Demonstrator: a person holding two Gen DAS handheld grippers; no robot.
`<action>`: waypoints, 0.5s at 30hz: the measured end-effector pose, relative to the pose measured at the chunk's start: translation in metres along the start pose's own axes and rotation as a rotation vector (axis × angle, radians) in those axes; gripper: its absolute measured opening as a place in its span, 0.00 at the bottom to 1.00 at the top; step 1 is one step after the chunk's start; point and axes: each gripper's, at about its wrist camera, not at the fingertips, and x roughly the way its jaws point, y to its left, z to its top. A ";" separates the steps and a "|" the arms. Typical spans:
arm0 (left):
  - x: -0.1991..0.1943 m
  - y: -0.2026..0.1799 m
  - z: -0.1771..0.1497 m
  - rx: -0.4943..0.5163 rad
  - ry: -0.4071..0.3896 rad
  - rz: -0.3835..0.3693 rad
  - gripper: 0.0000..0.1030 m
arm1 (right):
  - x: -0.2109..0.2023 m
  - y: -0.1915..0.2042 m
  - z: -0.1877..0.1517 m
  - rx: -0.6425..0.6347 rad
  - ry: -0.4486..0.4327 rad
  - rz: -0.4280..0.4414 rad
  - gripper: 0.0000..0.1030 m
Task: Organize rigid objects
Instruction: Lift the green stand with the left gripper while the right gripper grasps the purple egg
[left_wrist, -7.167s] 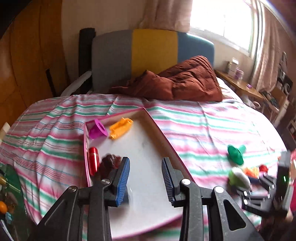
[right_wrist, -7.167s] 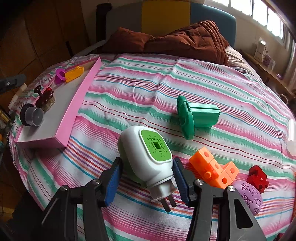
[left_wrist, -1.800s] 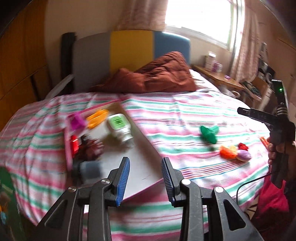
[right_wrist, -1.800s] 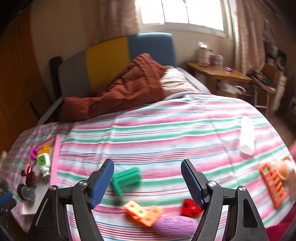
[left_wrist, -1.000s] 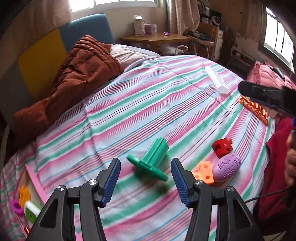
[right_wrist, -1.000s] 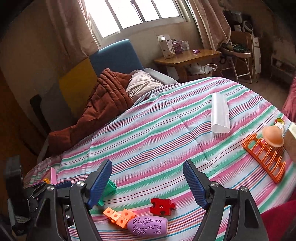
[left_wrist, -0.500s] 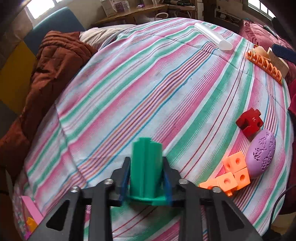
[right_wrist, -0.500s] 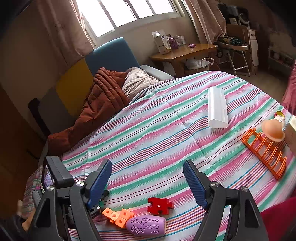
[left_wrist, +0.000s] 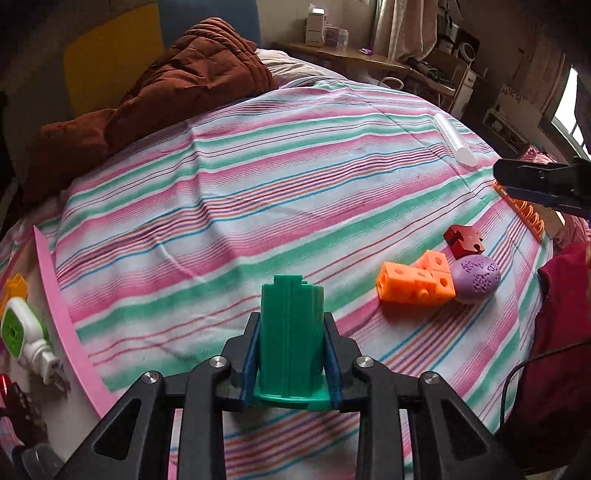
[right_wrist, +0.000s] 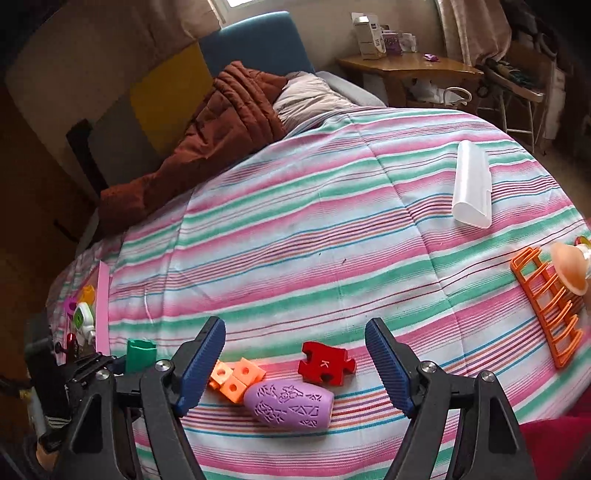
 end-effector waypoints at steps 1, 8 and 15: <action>-0.005 0.001 -0.005 -0.008 -0.006 -0.004 0.29 | 0.003 0.003 -0.002 -0.025 0.031 0.007 0.77; -0.033 -0.004 -0.029 -0.049 -0.055 0.000 0.29 | 0.023 0.014 -0.018 -0.109 0.166 -0.026 0.77; -0.056 -0.001 -0.049 -0.094 -0.088 0.008 0.29 | 0.042 0.024 -0.030 -0.152 0.258 -0.040 0.82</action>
